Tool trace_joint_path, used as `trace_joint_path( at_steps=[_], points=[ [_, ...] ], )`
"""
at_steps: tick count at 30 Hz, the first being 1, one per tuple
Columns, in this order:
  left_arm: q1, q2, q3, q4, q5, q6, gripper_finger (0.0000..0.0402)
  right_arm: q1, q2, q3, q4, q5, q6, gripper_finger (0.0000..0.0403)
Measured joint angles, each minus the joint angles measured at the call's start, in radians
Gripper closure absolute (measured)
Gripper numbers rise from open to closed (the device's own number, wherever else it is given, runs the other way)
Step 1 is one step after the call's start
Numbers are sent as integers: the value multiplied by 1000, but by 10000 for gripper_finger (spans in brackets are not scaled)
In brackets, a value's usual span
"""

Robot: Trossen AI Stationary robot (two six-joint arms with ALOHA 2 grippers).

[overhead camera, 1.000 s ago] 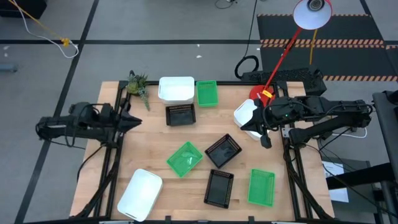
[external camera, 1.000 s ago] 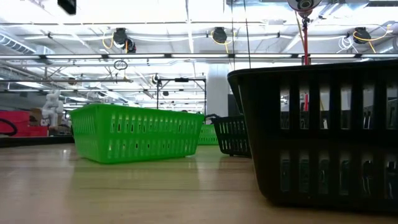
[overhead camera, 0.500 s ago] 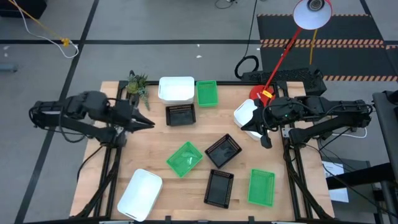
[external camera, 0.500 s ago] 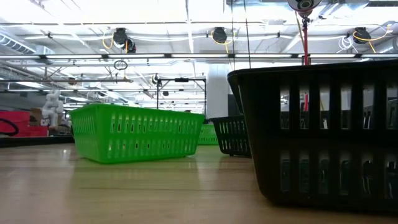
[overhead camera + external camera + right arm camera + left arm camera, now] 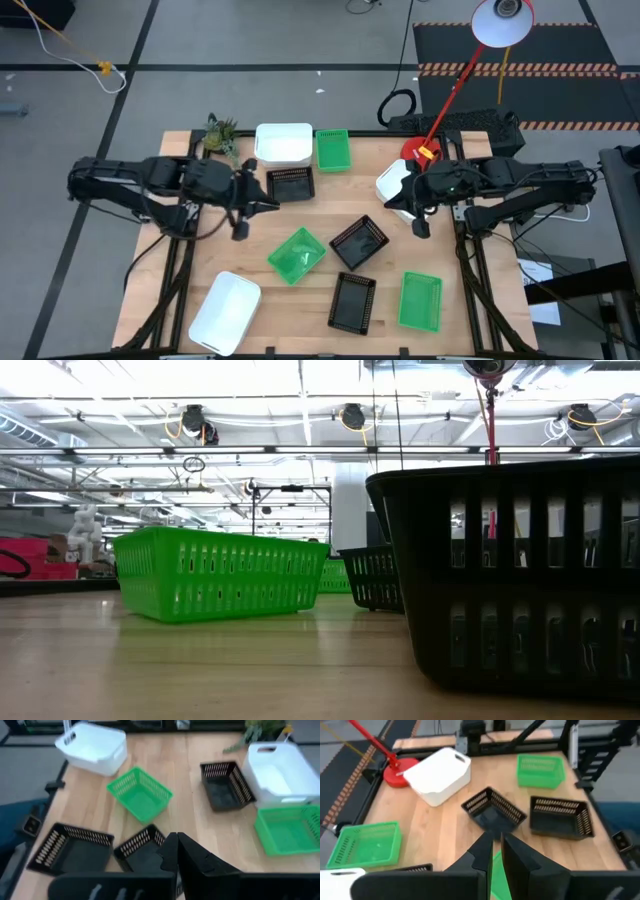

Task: Stack baskets by color
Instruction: Stack the middle black bin on top of the top black bin

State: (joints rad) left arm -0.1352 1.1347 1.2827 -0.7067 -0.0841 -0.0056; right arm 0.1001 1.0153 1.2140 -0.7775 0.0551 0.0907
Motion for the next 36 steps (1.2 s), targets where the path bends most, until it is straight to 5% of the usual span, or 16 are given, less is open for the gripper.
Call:
trace_joint_path(
  at_steps=[12,21,28,36],
  points=[
    [-32,113,-1,24,-3,96,360,16,0,-309,193,-10,25,396],
    [-24,219,-2,72,-1,151,360,107,24,-501,340,-35,71,318],
    [-10,257,-2,119,-1,159,360,169,116,-574,520,-34,11,276],
    [-10,254,-2,135,1,153,360,183,215,-574,528,-4,-46,271]
  ],
)
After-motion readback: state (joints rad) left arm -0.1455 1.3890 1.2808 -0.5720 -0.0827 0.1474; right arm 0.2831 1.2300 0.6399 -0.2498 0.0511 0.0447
